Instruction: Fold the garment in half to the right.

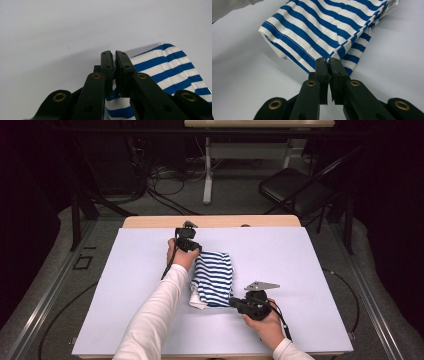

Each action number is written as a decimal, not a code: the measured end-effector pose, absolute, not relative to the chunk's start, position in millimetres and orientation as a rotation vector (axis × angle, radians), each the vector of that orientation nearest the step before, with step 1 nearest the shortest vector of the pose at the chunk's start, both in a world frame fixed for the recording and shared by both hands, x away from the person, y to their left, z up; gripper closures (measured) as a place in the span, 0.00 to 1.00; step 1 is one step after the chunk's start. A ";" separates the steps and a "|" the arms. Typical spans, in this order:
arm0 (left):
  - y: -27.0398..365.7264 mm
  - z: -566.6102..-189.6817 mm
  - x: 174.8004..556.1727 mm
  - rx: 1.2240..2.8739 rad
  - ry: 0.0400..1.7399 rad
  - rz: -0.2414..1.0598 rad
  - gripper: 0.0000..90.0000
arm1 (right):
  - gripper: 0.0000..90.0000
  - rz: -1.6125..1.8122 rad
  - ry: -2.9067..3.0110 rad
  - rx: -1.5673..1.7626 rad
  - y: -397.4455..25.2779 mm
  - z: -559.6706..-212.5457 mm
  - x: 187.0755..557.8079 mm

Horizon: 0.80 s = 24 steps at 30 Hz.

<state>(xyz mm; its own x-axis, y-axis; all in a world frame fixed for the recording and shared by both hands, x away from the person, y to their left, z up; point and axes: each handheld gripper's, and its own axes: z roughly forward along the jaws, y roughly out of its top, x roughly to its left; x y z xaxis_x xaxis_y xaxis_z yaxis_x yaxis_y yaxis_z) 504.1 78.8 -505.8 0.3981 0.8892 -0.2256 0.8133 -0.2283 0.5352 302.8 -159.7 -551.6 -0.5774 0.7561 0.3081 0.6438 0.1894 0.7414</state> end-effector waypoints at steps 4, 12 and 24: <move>77.5 -505.9 503.5 2.082 1.439 0.176 0.96 | 0.96 1.345 2.323 1.372 -159.5 -551.7 302.6; 77.1 -504.4 501.3 2.087 1.431 0.191 0.96 | 0.95 1.332 2.330 1.377 -159.8 -552.2 302.7; 78.8 -500.1 491.8 2.094 1.417 0.244 0.78 | 0.82 1.311 2.298 1.349 -162.6 -549.5 301.3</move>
